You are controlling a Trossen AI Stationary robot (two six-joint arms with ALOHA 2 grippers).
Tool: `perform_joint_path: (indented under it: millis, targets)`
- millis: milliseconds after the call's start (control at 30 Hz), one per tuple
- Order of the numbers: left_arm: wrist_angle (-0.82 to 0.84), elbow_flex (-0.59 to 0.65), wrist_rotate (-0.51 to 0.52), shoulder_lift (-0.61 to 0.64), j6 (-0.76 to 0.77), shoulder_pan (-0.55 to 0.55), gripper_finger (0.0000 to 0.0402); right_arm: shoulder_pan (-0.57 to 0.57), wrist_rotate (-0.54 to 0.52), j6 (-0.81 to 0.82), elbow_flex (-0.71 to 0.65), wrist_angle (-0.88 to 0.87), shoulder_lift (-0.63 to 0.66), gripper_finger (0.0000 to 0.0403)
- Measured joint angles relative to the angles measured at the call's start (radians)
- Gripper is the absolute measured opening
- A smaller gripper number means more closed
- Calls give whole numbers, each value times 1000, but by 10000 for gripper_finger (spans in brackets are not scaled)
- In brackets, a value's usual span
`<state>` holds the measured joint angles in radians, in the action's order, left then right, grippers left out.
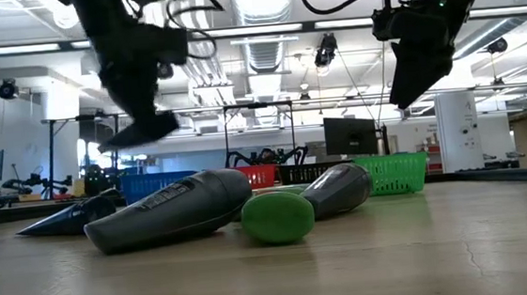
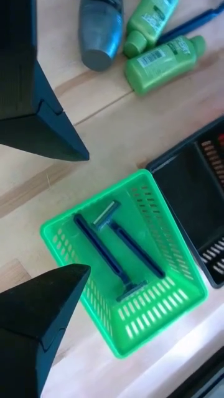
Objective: Pick & Place Travel size toiletries
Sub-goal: Put the blue shave cream into the black bin
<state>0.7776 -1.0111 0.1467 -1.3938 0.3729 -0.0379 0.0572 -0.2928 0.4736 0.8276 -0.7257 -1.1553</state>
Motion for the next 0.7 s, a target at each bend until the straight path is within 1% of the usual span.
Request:
perform_joint_path:
  millis: [133, 200, 300, 400, 700]
  targets:
    - [-8, 3, 79, 112, 343, 92, 81, 0, -6, 26, 0, 4, 2, 283]
    - [-37, 3, 89, 155, 426, 145, 80, 0, -6, 36, 0, 4, 2, 290]
    - [-113, 3, 60, 184, 453, 206, 80, 0, -5, 44, 0, -4, 4, 300]
    - [-154, 3, 27, 184, 464, 245, 80, 0, 1, 54, 0, -25, 17, 309]
    - [-182, 3, 12, 132, 443, 279, 80, 0, 3, 98, 0, -110, 90, 324]
